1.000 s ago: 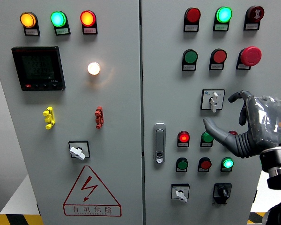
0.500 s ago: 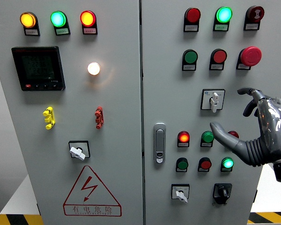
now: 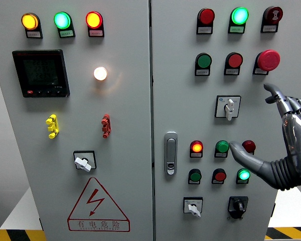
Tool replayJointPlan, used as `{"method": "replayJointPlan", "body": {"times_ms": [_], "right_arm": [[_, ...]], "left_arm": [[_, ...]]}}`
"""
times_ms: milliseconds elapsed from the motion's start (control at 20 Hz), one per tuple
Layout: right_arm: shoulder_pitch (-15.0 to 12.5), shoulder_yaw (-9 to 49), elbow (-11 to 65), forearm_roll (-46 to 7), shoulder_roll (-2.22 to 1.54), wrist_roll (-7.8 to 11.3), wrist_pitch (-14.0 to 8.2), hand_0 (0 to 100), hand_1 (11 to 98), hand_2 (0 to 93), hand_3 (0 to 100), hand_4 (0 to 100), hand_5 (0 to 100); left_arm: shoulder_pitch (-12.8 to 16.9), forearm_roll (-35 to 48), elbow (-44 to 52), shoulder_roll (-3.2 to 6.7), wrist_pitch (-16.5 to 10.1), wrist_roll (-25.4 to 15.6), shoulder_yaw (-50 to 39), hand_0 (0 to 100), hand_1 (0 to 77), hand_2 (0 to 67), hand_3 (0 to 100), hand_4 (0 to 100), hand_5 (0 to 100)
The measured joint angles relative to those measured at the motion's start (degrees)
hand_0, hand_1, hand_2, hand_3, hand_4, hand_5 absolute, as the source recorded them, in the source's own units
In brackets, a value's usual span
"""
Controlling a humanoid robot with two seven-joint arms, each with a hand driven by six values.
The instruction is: Rotate and turn off gray switch
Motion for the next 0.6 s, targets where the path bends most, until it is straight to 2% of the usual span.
{"method": "replayJointPlan", "body": {"times_ms": [200, 600], "right_arm": [[-1.9, 0.8, 2.0, -1.2, -0.07, 1.82, -0.1, 0, 35.0, 12.8, 14, 10, 10], [-3.5, 1.2, 3.5, -2.1, -0.08, 2.20, -1.2, 0, 35.4, 12.3, 13, 9, 8]], "left_arm": [[0.0, 0.0, 0.0, 0.04, 0.0, 0.0, 0.0, 34, 0.0, 12.3, 22, 12, 12], [0.0, 0.0, 0.0, 0.04, 0.0, 0.0, 0.0, 34, 0.0, 12.3, 22, 12, 12]]}}
